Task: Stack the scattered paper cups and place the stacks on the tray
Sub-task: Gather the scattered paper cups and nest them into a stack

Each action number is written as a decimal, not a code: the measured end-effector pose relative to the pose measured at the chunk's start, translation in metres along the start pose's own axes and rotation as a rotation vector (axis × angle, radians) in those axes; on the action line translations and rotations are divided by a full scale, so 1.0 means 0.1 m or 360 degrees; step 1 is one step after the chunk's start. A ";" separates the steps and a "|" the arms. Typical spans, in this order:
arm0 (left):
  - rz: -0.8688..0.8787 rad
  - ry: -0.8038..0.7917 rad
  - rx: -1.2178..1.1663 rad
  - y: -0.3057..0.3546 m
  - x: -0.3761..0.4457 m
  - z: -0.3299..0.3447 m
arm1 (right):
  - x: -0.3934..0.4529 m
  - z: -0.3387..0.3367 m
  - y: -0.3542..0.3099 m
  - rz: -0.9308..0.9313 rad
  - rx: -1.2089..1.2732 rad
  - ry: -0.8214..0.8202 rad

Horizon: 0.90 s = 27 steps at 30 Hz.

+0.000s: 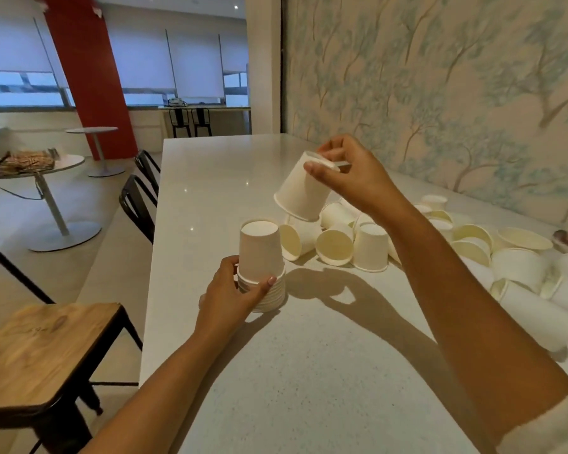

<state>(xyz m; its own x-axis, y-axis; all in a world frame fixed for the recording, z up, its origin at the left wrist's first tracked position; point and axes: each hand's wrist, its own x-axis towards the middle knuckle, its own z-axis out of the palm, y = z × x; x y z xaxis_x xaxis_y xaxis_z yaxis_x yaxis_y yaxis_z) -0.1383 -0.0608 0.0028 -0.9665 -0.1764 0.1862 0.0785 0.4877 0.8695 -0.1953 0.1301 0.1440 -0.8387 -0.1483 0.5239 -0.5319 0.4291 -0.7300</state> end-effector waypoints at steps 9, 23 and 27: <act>-0.0215 -0.0876 -0.0574 0.03 0.42 -0.19 | -0.09 0.00 -0.16 -0.0250 -0.0228 -0.0186; -0.0187 -0.0970 -0.0788 -0.12 0.49 -0.17 | -0.05 0.12 -0.02 -0.0102 -0.0271 -0.0258; -0.0048 -0.0864 -0.0651 -0.11 0.55 -0.08 | -0.04 0.06 -0.06 -0.0098 -0.0160 -0.0190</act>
<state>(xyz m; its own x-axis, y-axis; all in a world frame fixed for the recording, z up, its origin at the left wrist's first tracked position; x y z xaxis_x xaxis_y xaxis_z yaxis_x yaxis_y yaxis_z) -0.1906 -0.0825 0.0069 -0.9470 0.3213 -0.0040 0.0325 0.1080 0.9936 -0.1895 0.1230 0.1433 -0.8159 -0.2796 0.5062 -0.5736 0.5018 -0.6474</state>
